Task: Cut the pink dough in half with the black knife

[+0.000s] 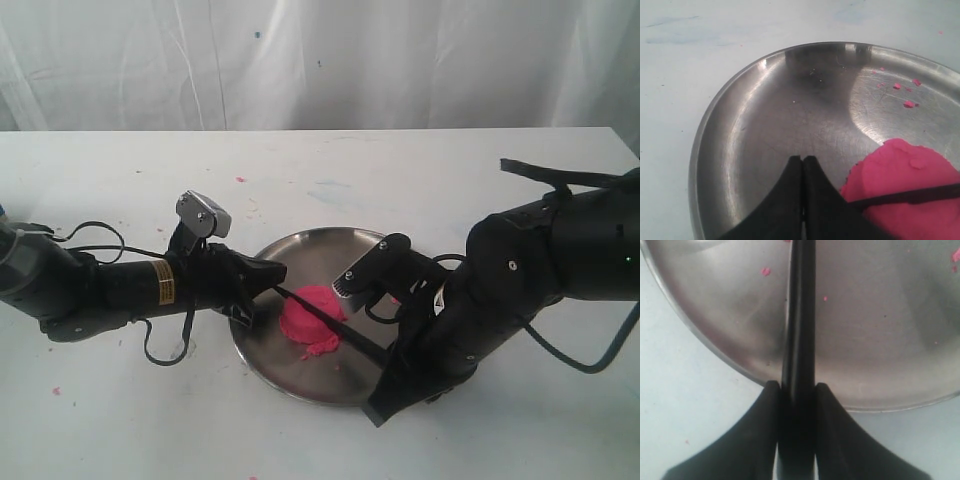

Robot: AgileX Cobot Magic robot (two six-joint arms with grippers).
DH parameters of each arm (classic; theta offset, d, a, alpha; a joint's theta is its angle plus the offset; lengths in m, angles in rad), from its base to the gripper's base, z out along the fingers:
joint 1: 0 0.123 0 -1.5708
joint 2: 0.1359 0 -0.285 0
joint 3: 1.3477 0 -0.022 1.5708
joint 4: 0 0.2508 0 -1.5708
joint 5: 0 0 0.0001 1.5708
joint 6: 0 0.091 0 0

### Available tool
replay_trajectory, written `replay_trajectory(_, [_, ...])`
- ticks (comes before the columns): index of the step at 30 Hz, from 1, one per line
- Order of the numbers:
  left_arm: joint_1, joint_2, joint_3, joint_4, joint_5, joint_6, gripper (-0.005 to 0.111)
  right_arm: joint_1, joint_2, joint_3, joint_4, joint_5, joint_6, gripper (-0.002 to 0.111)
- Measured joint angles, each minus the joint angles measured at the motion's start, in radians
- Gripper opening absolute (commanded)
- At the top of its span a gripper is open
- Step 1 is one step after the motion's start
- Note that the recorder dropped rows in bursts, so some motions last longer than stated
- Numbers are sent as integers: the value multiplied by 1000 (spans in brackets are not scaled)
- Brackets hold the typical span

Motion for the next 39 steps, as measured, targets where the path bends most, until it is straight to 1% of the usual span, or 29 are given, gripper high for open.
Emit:
replay_trajectory(15, [0,4,0,4,18,0,0,0,0,0,13,-10,-2,0])
replay_trajectory(27, [0,4,0,8,33,0,0,0,51,0,18,-44,-2,0])
replay_trajectory(39, [0,4,0,8,33,0,0,0,63,-2,40,-38,-6,0])
